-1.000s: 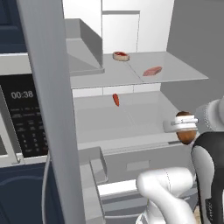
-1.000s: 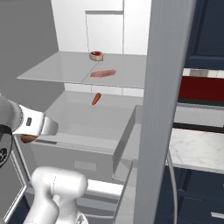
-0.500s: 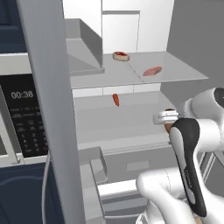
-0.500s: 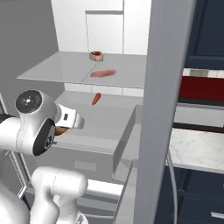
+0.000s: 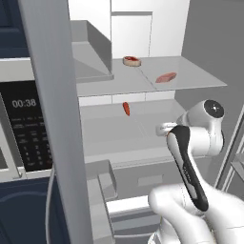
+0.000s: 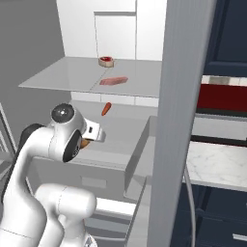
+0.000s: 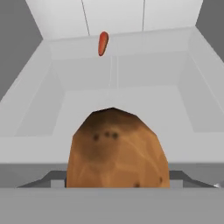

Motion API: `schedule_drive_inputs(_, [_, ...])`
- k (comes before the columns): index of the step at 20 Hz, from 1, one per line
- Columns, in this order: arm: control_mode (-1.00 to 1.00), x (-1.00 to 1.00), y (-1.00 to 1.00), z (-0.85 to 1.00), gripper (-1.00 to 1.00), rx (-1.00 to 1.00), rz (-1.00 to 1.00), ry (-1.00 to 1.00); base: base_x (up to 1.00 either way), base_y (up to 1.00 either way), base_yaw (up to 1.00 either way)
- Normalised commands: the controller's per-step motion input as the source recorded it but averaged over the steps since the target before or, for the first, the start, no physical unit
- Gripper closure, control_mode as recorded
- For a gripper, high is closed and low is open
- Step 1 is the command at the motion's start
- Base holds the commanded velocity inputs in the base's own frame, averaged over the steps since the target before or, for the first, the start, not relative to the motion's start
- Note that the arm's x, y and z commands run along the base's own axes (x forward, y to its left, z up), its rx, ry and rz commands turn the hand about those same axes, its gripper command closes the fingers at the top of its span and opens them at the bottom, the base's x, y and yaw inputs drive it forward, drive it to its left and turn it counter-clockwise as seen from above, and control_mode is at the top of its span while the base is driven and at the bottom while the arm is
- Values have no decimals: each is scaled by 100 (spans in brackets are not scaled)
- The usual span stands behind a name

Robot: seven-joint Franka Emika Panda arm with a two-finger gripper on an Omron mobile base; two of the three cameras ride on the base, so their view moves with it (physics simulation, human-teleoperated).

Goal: Transport the steak and potato to the fridge. Place the steak on the rack containing meat and place the potato on the rack containing the vegetable, ensuring meats and vegetables are on different racks.

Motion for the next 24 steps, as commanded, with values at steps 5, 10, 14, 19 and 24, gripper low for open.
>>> schedule_drive_inputs(5, [-100,78,-2,-59,100,0,0,8,0,0,0])
schedule_drive_inputs(10, [-100,51,-6,-49,100,0,0,1,0,0,0])
schedule_drive_inputs(14, [-100,46,-10,-47,100,0,0,8,0,0,0])
schedule_drive_inputs(19, [-100,30,-11,-40,100,0,0,9,0,0,0])
schedule_drive_inputs(24, [-100,20,-9,-30,100,0,0,5,0,0,0])
